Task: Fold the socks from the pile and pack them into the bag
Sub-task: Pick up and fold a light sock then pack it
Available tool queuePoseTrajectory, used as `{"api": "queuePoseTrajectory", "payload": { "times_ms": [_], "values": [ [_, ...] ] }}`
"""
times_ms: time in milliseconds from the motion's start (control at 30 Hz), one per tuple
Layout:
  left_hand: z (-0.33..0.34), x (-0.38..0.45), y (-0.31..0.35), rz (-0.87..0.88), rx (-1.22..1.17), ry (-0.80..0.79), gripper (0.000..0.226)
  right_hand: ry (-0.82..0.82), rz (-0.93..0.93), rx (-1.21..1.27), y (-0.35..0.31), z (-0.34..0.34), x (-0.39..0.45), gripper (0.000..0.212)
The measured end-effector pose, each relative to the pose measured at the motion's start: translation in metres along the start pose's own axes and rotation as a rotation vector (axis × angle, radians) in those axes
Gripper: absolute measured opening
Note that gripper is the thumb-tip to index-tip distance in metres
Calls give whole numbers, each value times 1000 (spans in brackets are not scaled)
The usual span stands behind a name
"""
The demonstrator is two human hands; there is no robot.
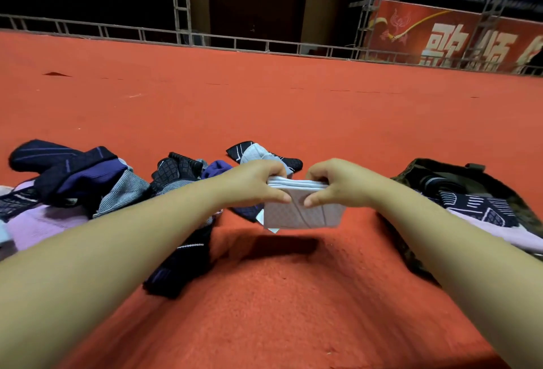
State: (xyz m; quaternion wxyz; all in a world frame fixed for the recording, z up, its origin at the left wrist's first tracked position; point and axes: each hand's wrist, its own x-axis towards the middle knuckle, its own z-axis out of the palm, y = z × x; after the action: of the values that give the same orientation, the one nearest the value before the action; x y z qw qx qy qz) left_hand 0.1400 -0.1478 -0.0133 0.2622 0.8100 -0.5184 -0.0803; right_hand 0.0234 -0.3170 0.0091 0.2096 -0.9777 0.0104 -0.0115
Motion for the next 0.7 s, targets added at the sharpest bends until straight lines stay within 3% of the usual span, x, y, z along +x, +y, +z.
{"api": "queuePoseTrajectory", "payload": {
  "times_ms": [100, 300, 400, 500, 567, 700],
  "values": [
    [4, -4, -1, 17, 142, -73, 34, -60, 12, -167, -1, 5, -3, 36],
    [34, -37, 4, 92, 279, -542, 24, -539, 53, -311, -22, 44, -30, 34],
    [41, -43, 5, 30, 202, -711, 16, -613, 18, -363, -33, 55, -38, 34],
    [42, -44, -2, -171, -127, -878, 12, -687, 48, -240, -34, 56, -41, 35],
    [43, -43, -5, -237, -225, -920, 18, -734, 89, -130, -30, 56, -41, 37],
    [48, -40, -11, -294, -210, -836, 20, -720, 198, 13, -14, 55, -42, 34]
  ]
}}
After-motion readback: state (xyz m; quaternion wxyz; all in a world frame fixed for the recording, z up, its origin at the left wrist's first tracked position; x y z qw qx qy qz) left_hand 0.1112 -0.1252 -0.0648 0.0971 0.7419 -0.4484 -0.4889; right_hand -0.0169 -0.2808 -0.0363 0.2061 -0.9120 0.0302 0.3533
